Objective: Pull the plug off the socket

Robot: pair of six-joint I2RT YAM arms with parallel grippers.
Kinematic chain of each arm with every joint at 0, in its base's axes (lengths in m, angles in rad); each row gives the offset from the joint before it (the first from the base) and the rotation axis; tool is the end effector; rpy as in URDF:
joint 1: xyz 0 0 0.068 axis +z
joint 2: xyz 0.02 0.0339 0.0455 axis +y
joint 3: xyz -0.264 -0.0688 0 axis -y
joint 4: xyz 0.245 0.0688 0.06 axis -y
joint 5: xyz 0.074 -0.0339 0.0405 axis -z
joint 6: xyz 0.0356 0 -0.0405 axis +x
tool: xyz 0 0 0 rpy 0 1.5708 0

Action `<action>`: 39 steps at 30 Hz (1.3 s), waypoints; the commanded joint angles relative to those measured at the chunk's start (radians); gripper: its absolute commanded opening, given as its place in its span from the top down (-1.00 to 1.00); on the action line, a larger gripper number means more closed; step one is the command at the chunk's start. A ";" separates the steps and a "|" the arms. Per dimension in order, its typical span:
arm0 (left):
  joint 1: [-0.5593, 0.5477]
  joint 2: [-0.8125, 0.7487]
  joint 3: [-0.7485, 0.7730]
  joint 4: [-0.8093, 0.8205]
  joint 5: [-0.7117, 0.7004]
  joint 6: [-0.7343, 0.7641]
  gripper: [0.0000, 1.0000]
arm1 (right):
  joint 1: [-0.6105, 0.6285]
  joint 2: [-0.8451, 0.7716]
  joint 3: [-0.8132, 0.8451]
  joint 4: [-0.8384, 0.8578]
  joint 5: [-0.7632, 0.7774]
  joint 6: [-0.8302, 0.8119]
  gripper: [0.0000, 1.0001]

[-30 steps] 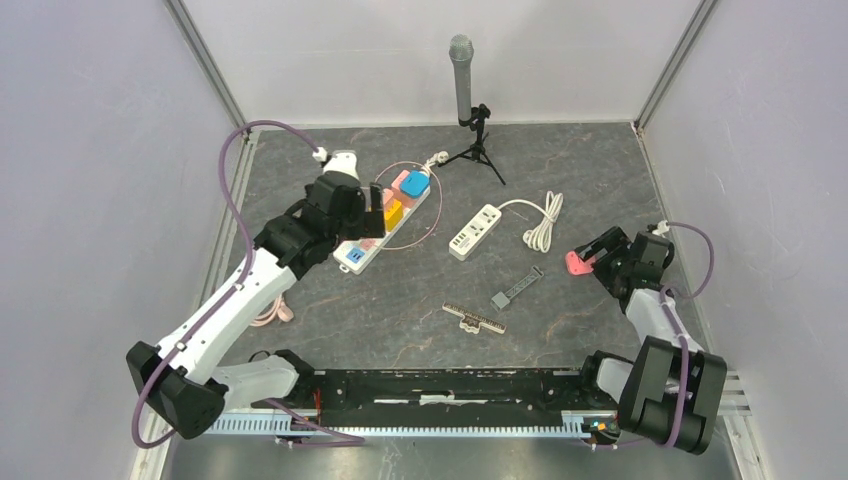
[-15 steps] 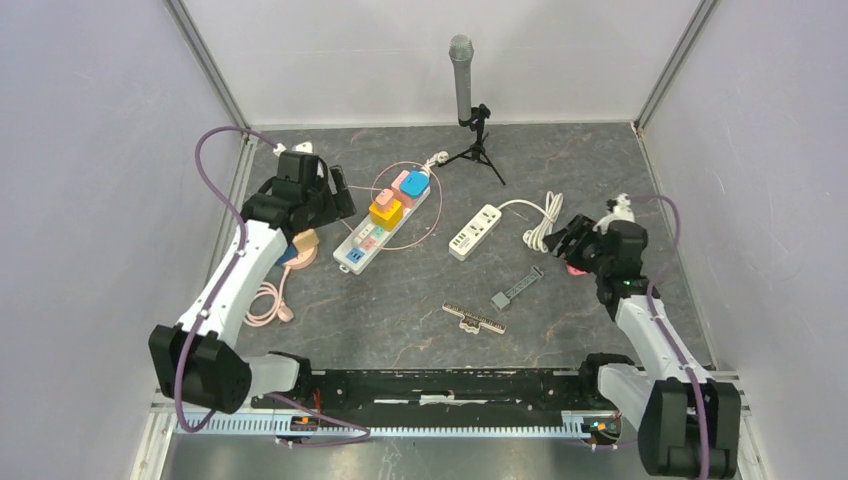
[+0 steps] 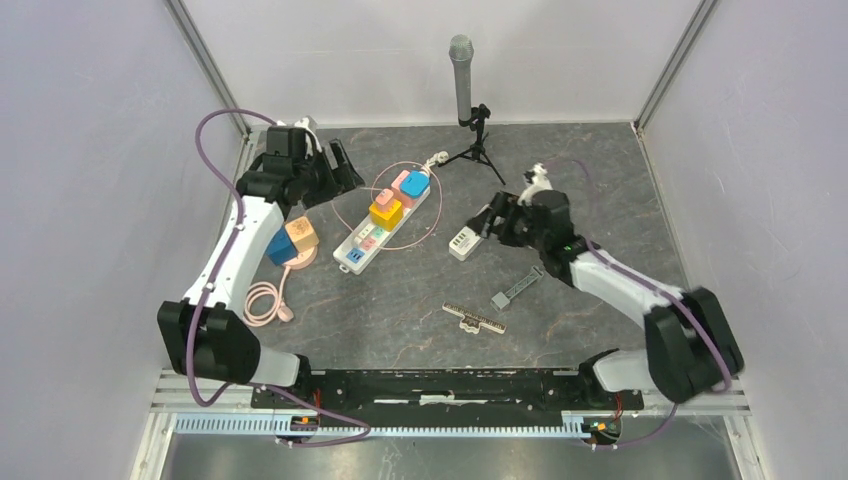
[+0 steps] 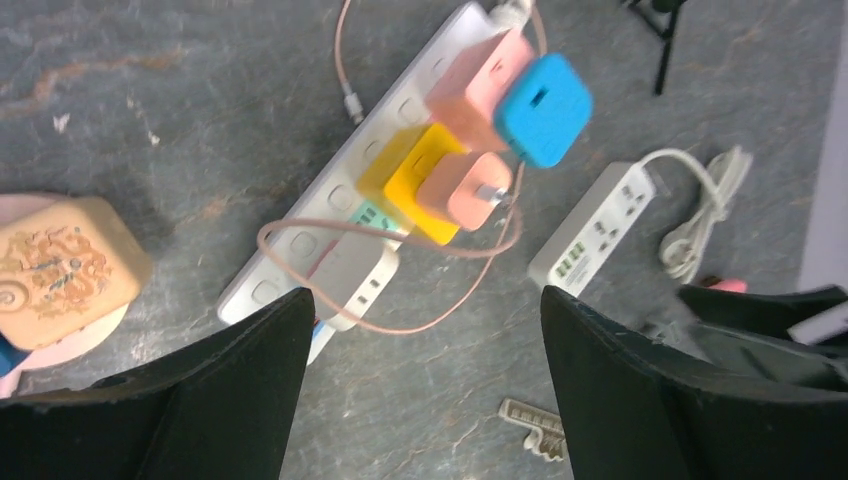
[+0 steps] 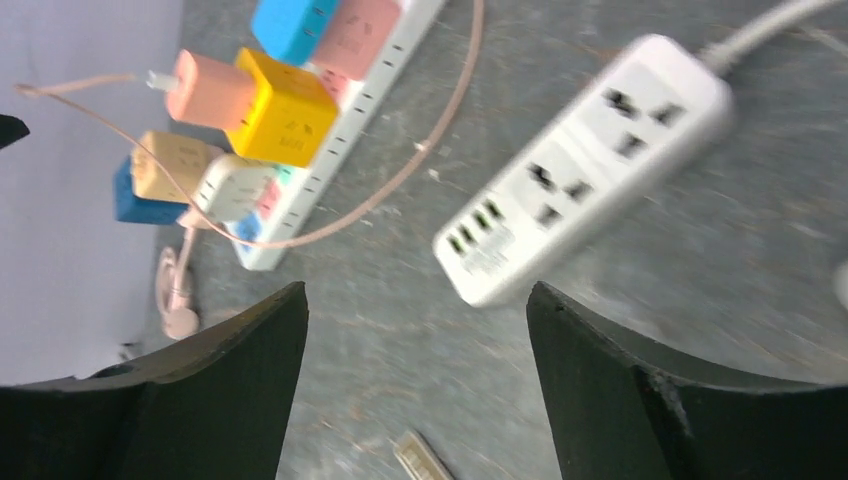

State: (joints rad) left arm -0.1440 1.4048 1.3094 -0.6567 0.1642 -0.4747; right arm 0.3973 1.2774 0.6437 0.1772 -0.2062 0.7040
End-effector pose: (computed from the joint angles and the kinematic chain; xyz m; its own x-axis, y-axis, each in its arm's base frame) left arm 0.3017 -0.0496 0.3357 -0.7201 -0.3512 -0.5985 -0.0780 0.8980 -0.4331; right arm 0.2501 0.1129 0.2215 -0.6647 0.4082 -0.6258 -0.1548 0.7442 0.6498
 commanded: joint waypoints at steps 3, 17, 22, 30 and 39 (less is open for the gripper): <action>0.003 0.033 0.222 0.063 0.049 0.070 -0.91 | 0.122 0.295 0.265 0.126 0.055 0.233 -0.71; 0.014 0.483 0.568 -0.037 0.223 0.129 -0.91 | 0.160 0.756 0.541 0.503 0.034 0.509 -0.64; 0.017 0.583 0.641 -0.043 0.266 0.110 -0.90 | 0.158 0.813 0.570 0.545 0.009 0.545 -0.35; 0.020 0.665 0.629 -0.043 0.332 0.093 -0.79 | 0.148 0.786 0.482 0.606 0.011 0.563 0.27; 0.020 0.694 0.551 -0.007 0.390 0.011 -0.74 | 0.124 0.758 0.432 0.598 -0.055 0.589 0.95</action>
State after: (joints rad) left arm -0.1303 2.0998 1.8980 -0.6987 0.4854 -0.4000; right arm 0.5377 2.0842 1.0981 0.7708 -0.2108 1.2961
